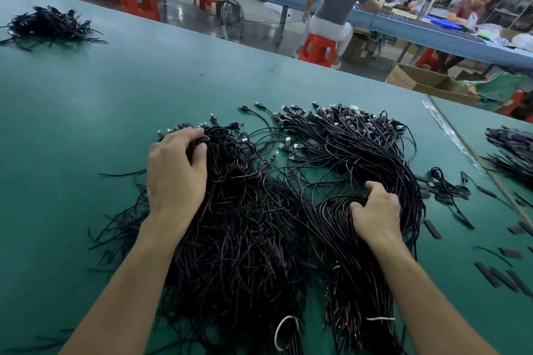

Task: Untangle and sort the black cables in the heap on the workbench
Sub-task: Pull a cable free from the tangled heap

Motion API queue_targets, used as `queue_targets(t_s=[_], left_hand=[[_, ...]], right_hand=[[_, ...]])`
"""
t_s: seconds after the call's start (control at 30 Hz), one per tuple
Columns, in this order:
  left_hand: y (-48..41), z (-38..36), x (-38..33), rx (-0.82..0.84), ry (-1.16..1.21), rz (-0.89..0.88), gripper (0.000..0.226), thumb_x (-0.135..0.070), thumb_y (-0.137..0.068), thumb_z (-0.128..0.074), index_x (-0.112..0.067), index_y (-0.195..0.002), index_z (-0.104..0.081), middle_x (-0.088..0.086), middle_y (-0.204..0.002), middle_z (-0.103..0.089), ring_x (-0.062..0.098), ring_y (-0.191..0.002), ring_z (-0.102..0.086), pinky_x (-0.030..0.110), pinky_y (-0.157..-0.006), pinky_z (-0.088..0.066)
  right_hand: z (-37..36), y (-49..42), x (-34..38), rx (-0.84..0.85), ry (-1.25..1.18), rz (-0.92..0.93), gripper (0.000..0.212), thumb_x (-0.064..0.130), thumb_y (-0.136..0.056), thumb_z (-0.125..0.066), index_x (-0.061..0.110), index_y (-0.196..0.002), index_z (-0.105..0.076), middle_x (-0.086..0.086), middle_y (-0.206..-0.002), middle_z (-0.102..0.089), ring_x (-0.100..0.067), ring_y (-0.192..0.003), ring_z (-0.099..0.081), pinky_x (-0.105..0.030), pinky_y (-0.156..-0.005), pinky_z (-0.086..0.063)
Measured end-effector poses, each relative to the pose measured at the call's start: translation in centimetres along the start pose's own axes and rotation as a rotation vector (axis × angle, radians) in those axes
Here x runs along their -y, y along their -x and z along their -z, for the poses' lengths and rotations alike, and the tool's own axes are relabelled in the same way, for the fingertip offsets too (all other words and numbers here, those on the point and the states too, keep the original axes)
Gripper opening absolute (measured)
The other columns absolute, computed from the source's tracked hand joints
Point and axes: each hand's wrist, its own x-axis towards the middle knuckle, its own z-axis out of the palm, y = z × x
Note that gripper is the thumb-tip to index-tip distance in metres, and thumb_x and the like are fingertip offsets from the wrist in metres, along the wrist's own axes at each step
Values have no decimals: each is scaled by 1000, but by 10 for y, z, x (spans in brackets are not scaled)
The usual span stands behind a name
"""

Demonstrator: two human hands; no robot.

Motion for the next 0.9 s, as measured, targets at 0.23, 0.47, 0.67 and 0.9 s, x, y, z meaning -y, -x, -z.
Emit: queue_targets(t_s=[0.23, 0.47, 0.67, 0.9], left_hand=[[30, -5, -18, 59, 136, -209, 13, -14, -86, -71, -20, -98, -72, -17, -80, -54, -1, -70, -52, 10, -65, -43], [46, -28, -20, 616, 242, -295, 75, -20, -82, -77, -54, -137, -40, -18, -100, -57, 2, -82, -58, 33, -69, -56], [47, -35, -20, 651, 427, -358, 54, -28, -98, -63, -52, -142, -44, -9, -113, -52, 12, -98, -59, 41, -84, -53], [41, -29, -20, 368, 573, -148, 40, -33, -105, -41, -14, -100, -76, 0, -113, -69, 15, -109, -65, 49, -93, -52]], right_hand=[[3, 1, 8, 111, -146, 47, 24, 8, -94, -52, 7, -115, -64, -6, -70, -61, -20, -56, -51, -31, -54, -48], [16, 54, 71, 394, -307, 462, 28, 24, -101, -45, 24, -86, -68, 11, -58, -61, -9, -54, -52, -26, -54, -44], [24, 108, 97, 777, -271, 848, 25, 22, -99, -60, 10, -80, -71, 21, -58, -55, 6, -57, -53, -8, -58, -38], [31, 121, 93, 758, -208, 853, 37, 45, -94, -60, 21, -66, -64, 9, -51, -53, -4, -45, -45, -21, -48, -35]])
